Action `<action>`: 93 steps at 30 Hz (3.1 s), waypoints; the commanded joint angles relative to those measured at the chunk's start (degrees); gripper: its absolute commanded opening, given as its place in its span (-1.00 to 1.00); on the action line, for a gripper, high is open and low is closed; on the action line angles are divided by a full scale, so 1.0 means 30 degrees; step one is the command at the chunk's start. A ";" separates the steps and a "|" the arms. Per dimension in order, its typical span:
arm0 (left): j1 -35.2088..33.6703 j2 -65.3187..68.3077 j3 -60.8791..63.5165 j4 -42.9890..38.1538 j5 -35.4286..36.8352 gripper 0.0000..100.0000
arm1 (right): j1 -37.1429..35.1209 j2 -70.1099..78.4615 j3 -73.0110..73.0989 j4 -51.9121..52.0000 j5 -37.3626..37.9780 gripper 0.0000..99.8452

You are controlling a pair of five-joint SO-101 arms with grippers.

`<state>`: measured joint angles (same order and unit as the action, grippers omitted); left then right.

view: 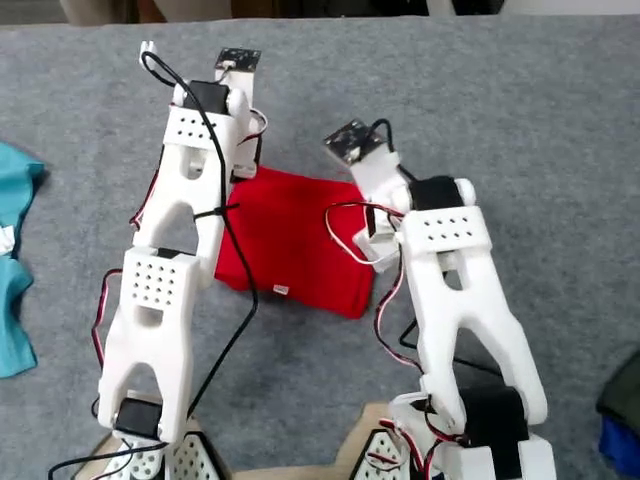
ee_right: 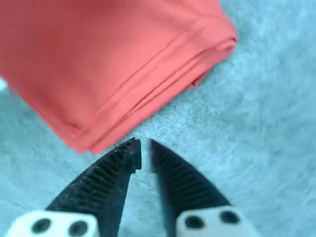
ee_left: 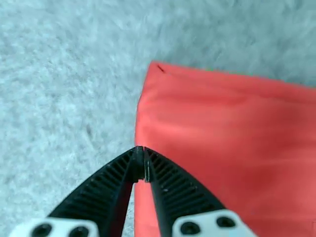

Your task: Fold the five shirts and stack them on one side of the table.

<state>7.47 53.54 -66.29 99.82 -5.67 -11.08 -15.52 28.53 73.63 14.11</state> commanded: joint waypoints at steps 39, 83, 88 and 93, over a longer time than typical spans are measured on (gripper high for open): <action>-0.0967 -2.4952 2.7370 -0.3165 -0.0264 -0.96 | -0.1128 1.5018 -0.9626 -0.0440 -1.1311 -0.67; -0.0967 -2.5070 2.7370 -0.3136 -0.0938 -0.96 | 0.2095 1.8037 -2.1582 -0.5304 0.7297 -0.99; -0.0996 -2.5070 2.7370 -0.3106 -0.0938 -0.96 | 0.2095 1.8330 -2.2608 -0.4337 0.7267 -0.86; -0.0996 -2.5070 2.7370 -0.3165 -0.0821 -0.96 | 0.2066 1.8388 -2.3810 -0.2403 0.7297 -0.54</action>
<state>5.01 -19.60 16.44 90.77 -8.04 -5.36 40.04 -38.02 64.31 35.38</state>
